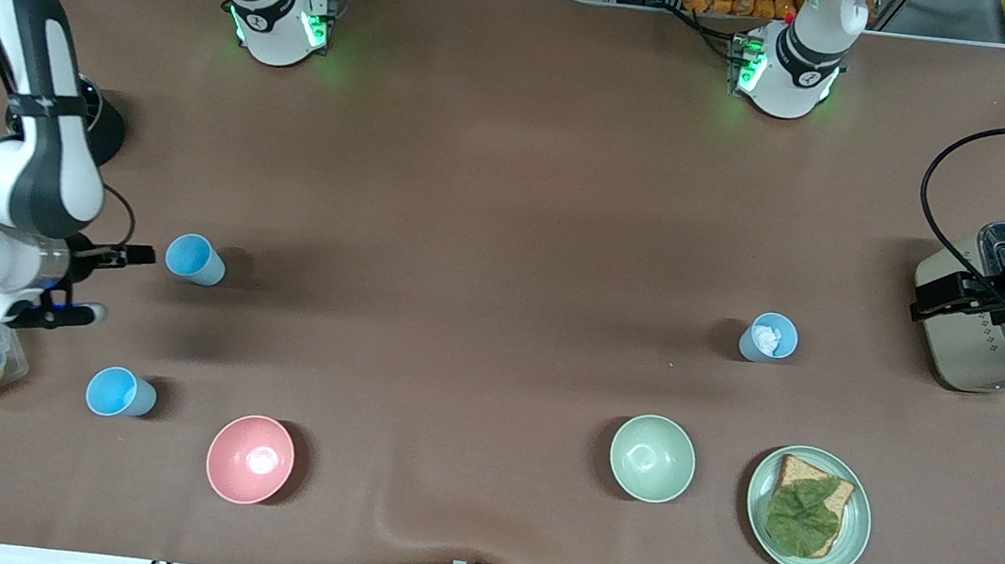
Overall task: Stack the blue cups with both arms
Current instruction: 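Reach the right gripper down to the blue cup beside the pot, then grasp the blue cup with the right gripper while the left gripper reaches out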
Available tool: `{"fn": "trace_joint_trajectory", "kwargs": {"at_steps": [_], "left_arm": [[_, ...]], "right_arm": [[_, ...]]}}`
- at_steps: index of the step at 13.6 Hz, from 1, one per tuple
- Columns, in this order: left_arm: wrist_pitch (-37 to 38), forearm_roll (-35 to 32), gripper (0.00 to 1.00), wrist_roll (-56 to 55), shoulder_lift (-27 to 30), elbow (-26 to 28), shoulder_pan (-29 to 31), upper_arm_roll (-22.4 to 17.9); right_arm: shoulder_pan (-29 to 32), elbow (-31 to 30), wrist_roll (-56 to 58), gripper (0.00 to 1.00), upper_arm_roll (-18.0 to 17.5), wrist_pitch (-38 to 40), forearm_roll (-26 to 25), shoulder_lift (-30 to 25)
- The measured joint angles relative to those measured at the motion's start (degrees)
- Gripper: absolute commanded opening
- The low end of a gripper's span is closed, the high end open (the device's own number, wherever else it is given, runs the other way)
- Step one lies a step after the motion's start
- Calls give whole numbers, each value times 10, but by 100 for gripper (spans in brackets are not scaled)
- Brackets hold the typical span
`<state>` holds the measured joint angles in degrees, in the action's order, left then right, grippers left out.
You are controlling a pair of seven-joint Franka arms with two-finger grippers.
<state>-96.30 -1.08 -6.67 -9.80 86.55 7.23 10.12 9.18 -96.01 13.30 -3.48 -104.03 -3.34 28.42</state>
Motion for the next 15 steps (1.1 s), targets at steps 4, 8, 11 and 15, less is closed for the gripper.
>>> {"fn": "trace_joint_trajectory", "kwargs": {"at_steps": [4, 8, 11, 15], "left_arm": [[-5, 0, 100, 0, 0, 12, -1, 0], [-6, 0, 100, -13, 0, 23, -2, 3], [-6, 0, 100, -37, 0, 29, -4, 13], [-16, 0, 100, -47, 1, 49, -4, 15]], "right_arm": [[-1, -77, 0, 100, -2, -91, 7, 0], [0, -108, 0, 100, -2, -94, 11, 4], [2, -114, -1, 100, 0, -97, 27, 8], [6, -116, 4, 0, 3, -110, 31, 10]]}}
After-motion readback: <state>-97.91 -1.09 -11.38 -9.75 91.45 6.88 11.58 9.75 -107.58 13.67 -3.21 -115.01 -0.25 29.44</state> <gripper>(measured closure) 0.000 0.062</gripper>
